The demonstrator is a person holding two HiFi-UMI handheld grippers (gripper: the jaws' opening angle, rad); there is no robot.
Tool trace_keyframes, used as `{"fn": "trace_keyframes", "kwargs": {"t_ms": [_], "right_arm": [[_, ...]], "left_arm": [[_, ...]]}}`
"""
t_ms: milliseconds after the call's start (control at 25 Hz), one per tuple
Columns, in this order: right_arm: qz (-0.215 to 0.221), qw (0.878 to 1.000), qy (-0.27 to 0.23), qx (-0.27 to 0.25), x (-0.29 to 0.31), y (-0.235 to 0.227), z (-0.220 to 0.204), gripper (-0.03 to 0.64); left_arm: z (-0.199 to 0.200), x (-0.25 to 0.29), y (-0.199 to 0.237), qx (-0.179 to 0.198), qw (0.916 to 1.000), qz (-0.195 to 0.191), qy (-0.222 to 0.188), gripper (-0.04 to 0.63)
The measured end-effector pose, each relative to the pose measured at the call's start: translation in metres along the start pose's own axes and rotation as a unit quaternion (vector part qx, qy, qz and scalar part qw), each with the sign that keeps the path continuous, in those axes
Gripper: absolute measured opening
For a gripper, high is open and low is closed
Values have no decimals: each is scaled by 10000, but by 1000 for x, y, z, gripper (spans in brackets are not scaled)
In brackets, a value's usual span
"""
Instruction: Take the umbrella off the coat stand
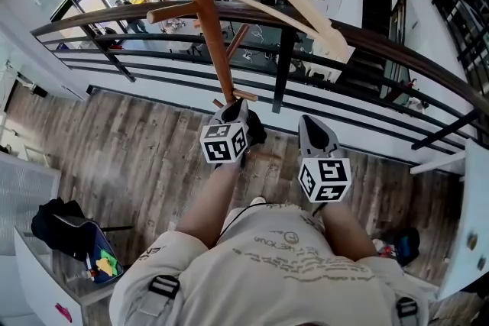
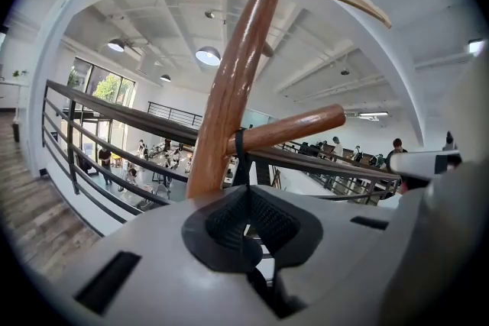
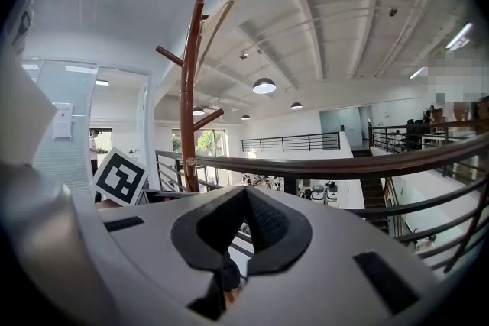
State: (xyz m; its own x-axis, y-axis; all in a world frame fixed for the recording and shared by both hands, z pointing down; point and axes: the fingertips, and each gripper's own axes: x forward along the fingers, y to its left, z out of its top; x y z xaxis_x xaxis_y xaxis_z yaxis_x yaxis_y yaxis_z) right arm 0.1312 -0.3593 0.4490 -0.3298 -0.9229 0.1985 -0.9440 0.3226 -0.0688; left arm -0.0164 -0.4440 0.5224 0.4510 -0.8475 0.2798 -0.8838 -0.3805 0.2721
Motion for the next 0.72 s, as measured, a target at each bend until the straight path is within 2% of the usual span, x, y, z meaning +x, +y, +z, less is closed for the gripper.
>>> {"fn": "trace_keyframes", "kwargs": {"t_ms": [280, 720], "right_arm": [[54, 10000, 28, 4, -3, 1, -2, 2], [72, 10000, 4, 49, -11, -2, -4, 2]], "left_arm": [[3, -9, -10, -89, 9998, -141, -50, 6], [17, -24, -42, 291, 9982, -399, -335, 6]]}}
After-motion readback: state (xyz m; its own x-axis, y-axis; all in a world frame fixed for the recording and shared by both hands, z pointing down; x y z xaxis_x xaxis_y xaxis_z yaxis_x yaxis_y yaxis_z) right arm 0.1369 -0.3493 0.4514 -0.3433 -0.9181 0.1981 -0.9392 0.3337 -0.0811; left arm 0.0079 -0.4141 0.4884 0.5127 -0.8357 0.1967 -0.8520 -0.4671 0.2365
